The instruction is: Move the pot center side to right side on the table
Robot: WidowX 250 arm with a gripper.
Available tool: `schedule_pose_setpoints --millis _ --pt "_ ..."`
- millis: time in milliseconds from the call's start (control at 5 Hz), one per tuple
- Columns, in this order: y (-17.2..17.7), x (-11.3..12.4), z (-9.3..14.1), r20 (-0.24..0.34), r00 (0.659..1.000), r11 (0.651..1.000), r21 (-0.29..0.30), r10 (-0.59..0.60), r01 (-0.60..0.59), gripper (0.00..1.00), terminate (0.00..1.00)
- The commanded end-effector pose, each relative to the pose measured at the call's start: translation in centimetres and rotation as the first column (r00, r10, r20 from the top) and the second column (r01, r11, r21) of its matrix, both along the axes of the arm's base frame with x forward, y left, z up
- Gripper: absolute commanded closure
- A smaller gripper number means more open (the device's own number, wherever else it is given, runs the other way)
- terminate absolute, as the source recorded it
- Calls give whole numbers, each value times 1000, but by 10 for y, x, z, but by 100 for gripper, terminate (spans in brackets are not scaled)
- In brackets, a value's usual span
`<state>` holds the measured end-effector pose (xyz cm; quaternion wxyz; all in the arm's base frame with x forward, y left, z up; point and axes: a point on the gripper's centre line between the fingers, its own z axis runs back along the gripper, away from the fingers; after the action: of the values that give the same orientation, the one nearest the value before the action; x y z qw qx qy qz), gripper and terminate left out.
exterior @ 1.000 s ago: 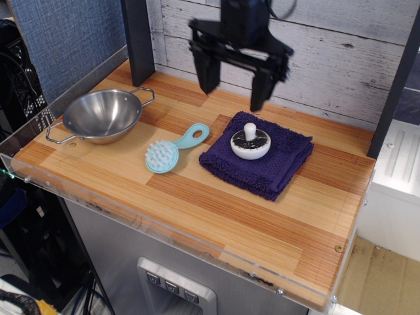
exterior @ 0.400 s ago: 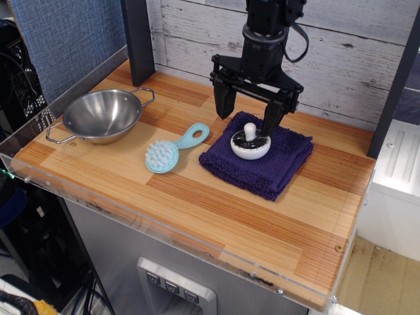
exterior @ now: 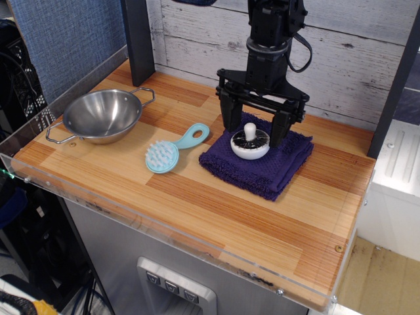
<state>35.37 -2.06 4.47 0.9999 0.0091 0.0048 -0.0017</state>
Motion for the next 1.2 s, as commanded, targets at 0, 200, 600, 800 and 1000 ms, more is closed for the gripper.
schedule_pose_setpoints --millis 0,200,600,800,1000 --pt "4 -3 -10 -33 999 999 -25 43 -44 0 0" --pt "6 -3 -18 -56 997 999 -11 43 -44 0 0" --pt "4 -6 -1 -21 999 999 -9 39 -39 100 0" --pt "6 -16 39 64 998 998 -60 29 -25 100 0" --pt "-3 -42 88 169 986 997 -83 12 2 100 0"
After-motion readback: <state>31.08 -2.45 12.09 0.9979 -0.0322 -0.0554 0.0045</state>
